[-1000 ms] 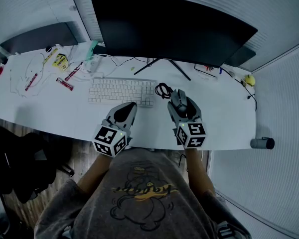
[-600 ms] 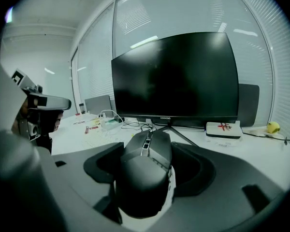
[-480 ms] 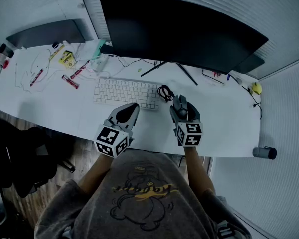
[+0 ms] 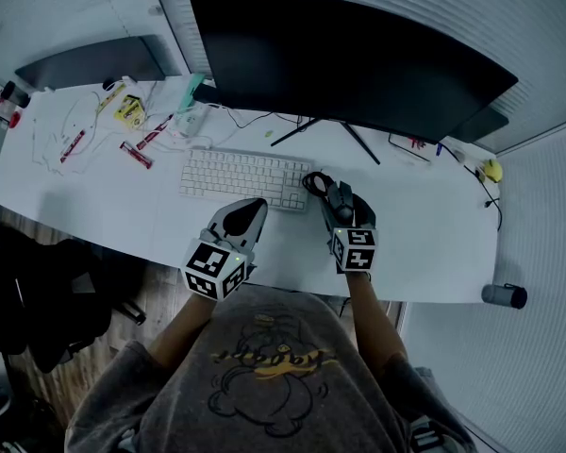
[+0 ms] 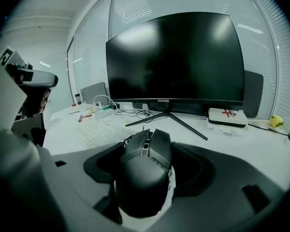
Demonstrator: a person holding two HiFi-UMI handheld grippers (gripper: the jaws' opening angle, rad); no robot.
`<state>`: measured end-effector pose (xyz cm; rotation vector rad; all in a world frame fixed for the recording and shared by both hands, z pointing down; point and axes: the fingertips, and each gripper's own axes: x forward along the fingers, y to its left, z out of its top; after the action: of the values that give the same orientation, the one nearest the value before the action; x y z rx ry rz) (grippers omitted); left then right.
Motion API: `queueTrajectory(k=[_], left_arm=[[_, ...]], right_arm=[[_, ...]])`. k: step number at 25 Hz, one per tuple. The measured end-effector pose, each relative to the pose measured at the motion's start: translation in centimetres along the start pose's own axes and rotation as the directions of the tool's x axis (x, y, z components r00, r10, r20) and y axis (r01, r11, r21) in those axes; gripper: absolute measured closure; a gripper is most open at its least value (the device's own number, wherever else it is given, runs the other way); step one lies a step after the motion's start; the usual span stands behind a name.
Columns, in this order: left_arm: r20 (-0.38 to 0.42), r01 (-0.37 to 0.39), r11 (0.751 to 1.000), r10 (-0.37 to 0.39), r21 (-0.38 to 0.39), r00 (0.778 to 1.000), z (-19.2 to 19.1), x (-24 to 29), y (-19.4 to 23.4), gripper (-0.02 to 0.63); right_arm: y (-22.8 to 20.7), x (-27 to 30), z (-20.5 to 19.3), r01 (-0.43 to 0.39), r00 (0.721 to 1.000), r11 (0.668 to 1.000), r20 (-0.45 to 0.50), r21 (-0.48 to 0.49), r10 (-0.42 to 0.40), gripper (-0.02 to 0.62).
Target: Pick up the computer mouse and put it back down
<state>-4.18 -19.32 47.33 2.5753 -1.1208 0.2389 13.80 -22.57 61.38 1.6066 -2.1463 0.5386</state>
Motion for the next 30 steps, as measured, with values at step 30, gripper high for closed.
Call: queueTrajectory(k=[30], left_arm=[[-0.047,0.017,1.000,-0.018,-0.015,0.999,-1.1,0.3,0.2,0.588]], right_arm=[[-3.8,4.0,-5.0,0.073,0.993,0.992,-0.103,0.099,-0.063,0.270]])
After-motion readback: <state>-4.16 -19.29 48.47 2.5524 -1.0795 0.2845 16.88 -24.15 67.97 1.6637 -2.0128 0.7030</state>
